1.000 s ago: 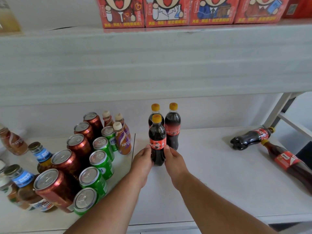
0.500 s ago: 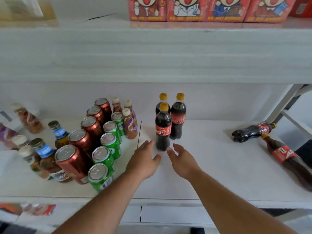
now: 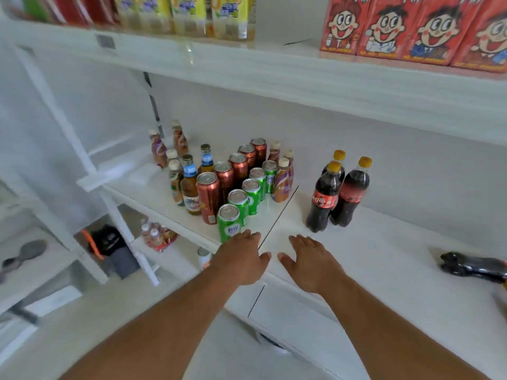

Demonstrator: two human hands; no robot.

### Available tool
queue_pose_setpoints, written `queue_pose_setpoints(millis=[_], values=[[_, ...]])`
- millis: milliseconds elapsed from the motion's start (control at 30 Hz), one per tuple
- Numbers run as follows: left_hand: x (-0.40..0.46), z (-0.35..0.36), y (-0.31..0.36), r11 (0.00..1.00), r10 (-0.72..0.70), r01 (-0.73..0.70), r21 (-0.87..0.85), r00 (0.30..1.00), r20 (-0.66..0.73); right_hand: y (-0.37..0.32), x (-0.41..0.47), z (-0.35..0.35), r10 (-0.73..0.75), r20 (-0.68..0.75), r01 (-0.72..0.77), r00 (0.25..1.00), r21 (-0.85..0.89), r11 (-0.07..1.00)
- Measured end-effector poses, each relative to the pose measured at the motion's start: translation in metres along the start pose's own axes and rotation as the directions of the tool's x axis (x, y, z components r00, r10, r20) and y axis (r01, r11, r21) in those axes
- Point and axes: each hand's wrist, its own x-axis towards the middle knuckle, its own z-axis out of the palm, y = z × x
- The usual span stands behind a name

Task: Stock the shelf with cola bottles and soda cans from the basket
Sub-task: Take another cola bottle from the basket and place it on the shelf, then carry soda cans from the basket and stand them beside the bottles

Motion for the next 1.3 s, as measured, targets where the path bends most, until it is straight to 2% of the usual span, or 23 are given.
queue_pose_setpoints(millis=[267, 367, 533, 633, 767, 933, 1067, 1300], values=[[-0.115, 0.035, -0.029, 0.952, -0.301, 0.300, -0.062, 0.953, -0.007, -0.037, -0.069, 0.017, -0.288, 0.036, 0.287, 0.957, 0.031, 0.957], [-0.160, 0.040, -0.051, 0.909, -0.413, 0.411, -0.066, 0.911, -0.013, -0.071, -0.090, 0.028, -0.430, 0.039, 0.428, 0.902, 0.057, 0.902], [-0.240, 0.040, -0.098, 0.807, -0.584, 0.572, -0.146, 0.810, -0.050, -0.146, -0.114, 0.054, -0.596, 0.143, 0.591, 0.790, 0.079, 0.803], [-0.294, 0.041, -0.134, 0.732, -0.674, 0.650, -0.204, 0.734, -0.081, -0.203, -0.131, 0.072, -0.667, 0.190, 0.669, 0.720, 0.066, 0.741], [-0.377, 0.048, -0.187, 0.608, -0.787, 0.744, -0.278, 0.611, -0.085, -0.286, -0.166, 0.100, -0.751, 0.298, 0.776, 0.590, 0.047, 0.629], [-0.491, 0.061, -0.250, 0.405, -0.910, 0.829, -0.386, 0.408, -0.078, -0.400, -0.229, 0.150, -0.825, 0.376, 0.879, 0.422, 0.055, 0.474], [-0.577, 0.074, -0.291, 0.251, -0.965, 0.854, -0.456, 0.257, -0.051, -0.481, -0.290, 0.181, -0.863, 0.422, 0.944, 0.278, 0.048, 0.327], [-0.676, 0.092, -0.339, 0.064, -0.996, 0.848, -0.526, 0.088, 0.021, -0.575, -0.355, 0.225, -0.862, 0.495, 0.986, 0.111, 0.052, 0.157]])
